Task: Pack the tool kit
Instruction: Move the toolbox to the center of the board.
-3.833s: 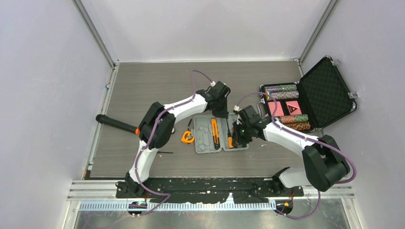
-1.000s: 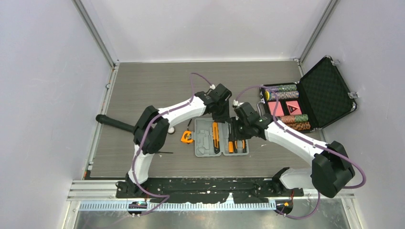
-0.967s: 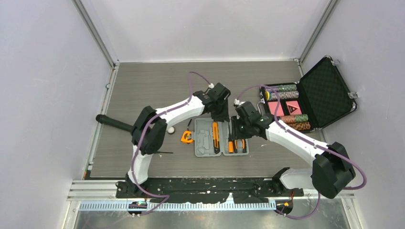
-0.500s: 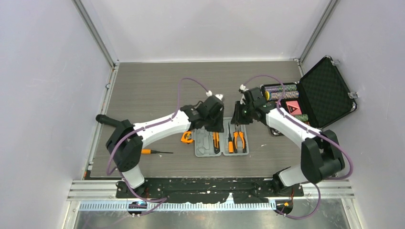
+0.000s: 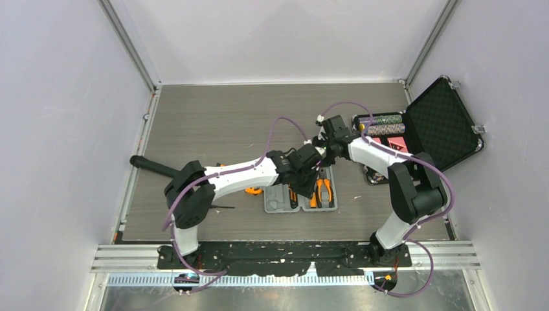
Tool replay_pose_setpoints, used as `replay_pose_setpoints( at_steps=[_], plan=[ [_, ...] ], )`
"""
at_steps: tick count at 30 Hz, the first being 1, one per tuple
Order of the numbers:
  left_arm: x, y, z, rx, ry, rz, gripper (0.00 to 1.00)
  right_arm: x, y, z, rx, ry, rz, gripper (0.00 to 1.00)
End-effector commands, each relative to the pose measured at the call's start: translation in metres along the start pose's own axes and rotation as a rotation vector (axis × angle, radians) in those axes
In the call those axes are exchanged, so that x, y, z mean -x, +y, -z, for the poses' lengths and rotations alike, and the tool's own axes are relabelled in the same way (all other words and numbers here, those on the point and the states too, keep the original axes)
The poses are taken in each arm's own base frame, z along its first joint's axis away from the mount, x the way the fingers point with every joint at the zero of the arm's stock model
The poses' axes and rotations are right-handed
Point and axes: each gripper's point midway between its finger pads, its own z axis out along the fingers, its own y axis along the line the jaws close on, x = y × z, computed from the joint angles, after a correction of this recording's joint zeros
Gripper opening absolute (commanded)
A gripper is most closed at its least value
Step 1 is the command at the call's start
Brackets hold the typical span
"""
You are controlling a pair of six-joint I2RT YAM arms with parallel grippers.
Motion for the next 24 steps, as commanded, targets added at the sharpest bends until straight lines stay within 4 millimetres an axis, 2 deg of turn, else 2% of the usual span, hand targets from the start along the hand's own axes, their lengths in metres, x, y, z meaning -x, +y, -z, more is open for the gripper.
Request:
replay_pose_setpoints(
  at_steps=[1,5,11,17,19,24],
  plan=[
    [-0.001,0.017,0.012,0.089,0.029,-0.027,0.08,0.012,0.006,0.020,0.034,-0.063,0.023,0.20],
    [-0.011,0.045,0.016,0.172,0.060,-0.009,0.10,0.006,-0.002,0.041,0.002,-0.094,0.021,0.24],
    [-0.024,0.078,0.014,0.232,0.127,0.059,0.10,-0.012,-0.034,0.058,-0.137,-0.095,0.006,0.30],
    [-0.035,0.112,0.017,0.310,0.196,0.108,0.10,-0.033,-0.046,0.059,-0.170,-0.076,-0.002,0.39],
    [-0.038,0.130,0.019,0.364,0.206,0.126,0.10,-0.042,-0.048,0.057,-0.165,-0.060,-0.009,0.42],
    [-0.043,0.169,0.030,0.461,0.225,0.170,0.10,-0.054,-0.042,0.053,-0.133,-0.042,-0.021,0.42]
  ],
)
